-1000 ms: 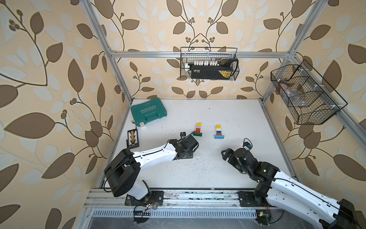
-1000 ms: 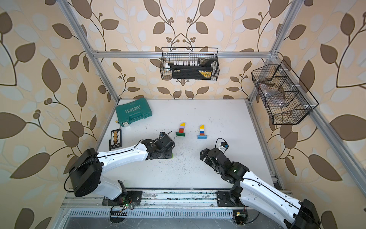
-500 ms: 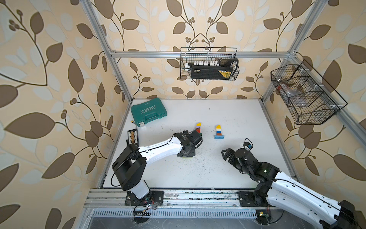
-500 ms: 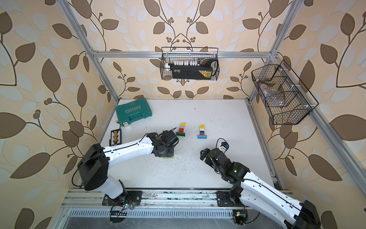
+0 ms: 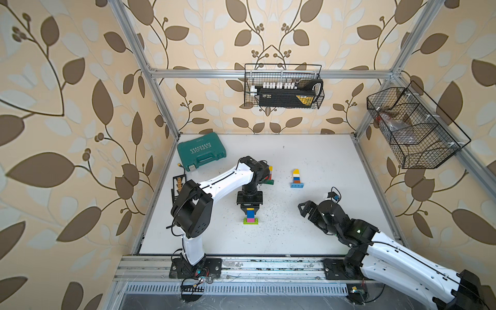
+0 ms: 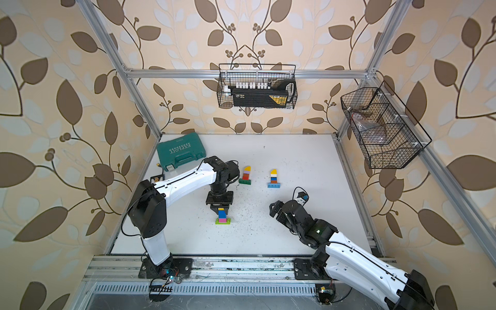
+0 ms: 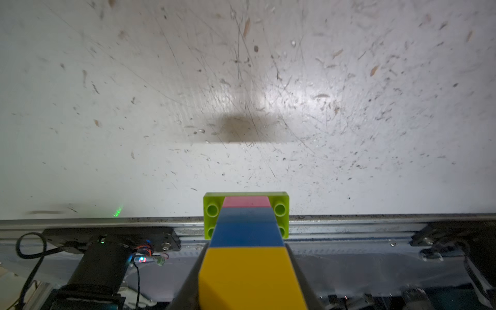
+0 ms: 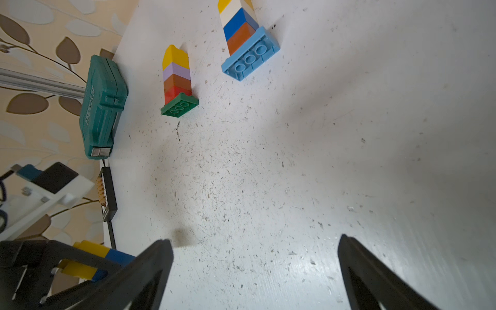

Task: Assemble the number 1 with lego
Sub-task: Pick up the lego brick from the center of the board, then place the lego brick at the center of the board.

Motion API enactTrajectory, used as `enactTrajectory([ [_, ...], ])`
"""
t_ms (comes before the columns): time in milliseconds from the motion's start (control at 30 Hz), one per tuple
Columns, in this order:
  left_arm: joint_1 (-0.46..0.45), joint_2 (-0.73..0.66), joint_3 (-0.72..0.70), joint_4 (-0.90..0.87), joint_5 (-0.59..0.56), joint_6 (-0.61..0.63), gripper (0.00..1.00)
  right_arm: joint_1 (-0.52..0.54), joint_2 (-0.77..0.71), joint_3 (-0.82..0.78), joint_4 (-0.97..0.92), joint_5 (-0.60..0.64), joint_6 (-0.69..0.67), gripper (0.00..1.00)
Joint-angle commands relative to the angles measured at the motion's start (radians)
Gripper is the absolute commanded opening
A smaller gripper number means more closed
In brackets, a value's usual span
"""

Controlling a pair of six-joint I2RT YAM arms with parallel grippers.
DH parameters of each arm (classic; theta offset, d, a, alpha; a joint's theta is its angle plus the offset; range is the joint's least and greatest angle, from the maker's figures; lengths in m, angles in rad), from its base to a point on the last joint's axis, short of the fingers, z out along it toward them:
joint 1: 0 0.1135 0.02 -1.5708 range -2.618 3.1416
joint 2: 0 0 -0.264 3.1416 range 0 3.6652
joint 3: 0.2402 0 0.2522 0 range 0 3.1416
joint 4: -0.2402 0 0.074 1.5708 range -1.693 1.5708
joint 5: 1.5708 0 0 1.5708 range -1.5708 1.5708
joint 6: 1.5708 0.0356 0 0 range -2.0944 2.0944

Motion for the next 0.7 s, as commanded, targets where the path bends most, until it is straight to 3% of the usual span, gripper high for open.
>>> enactTrajectory([
  [0,0.024,0.045,-0.011,-0.059,0.172,0.119,0.19,-0.003,0.018,-0.015,0.02,-0.031,-0.022,0.99],
  [200,0.047,0.152,-0.005,-0.064,0.218,0.182,0.18,-0.003,0.03,-0.01,0.026,-0.048,-0.033,0.99],
  [533,0.089,0.275,0.062,-0.097,0.188,0.223,0.19,-0.004,0.01,-0.019,0.032,-0.053,-0.036,0.99],
  [667,0.089,0.316,0.104,-0.112,0.161,0.225,0.26,-0.006,0.011,-0.019,0.034,-0.054,-0.037,0.99],
])
